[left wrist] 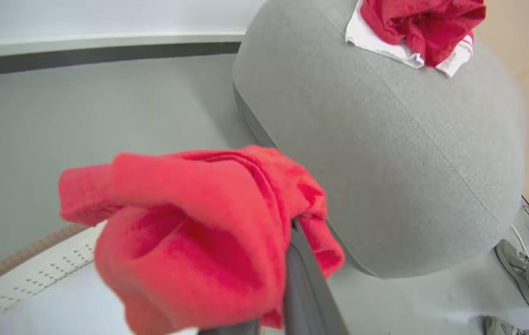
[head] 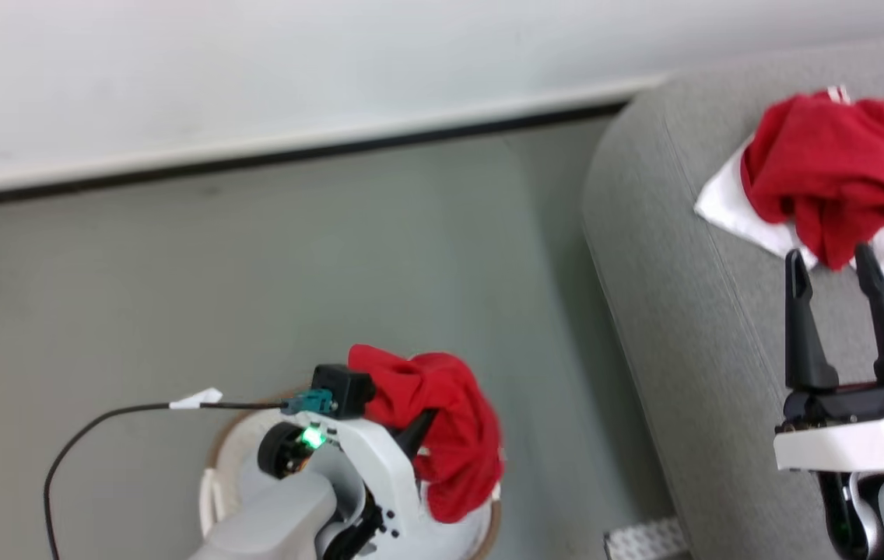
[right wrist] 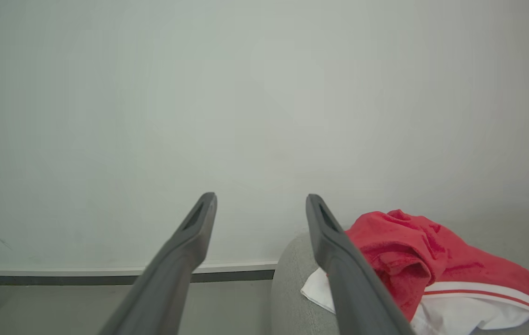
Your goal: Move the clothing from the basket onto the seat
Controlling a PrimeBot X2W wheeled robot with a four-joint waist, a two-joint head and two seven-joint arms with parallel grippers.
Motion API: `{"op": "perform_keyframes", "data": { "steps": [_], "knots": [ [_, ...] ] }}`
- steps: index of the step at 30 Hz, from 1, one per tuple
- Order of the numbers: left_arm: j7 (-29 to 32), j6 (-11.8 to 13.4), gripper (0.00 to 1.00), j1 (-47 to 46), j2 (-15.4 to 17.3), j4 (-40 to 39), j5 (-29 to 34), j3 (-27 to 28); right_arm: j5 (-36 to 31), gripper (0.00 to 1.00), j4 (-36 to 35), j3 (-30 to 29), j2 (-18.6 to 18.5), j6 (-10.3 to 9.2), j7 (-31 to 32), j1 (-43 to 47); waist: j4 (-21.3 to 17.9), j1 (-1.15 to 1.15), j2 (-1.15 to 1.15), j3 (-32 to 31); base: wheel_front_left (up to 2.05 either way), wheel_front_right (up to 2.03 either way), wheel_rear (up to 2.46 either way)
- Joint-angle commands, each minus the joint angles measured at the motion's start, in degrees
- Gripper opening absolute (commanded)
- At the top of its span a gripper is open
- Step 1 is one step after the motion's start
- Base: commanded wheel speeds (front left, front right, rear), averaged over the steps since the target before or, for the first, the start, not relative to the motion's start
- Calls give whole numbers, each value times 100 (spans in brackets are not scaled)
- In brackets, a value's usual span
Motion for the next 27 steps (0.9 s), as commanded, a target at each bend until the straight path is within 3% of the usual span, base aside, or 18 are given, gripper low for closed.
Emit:
{"op": "perform_keyframes", "data": {
  "steps": [1,13,27],
  "knots": [
    [-9,11,0,132,32,-98,177,130,29,100,30,-4,-32,-13,-18,137,310,1,0,-479,0,0,0],
    [-8,207,0,417,200,-1234,1675,1579,47,100,292,489,-9,-13,-10,643,592,1,0,-1209,0,0,0],
    [-9,453,0,375,389,-2354,2398,2561,194,100,522,1251,88,-13,-10,826,724,1,0,-1466,0,0,0]
  ]
}}
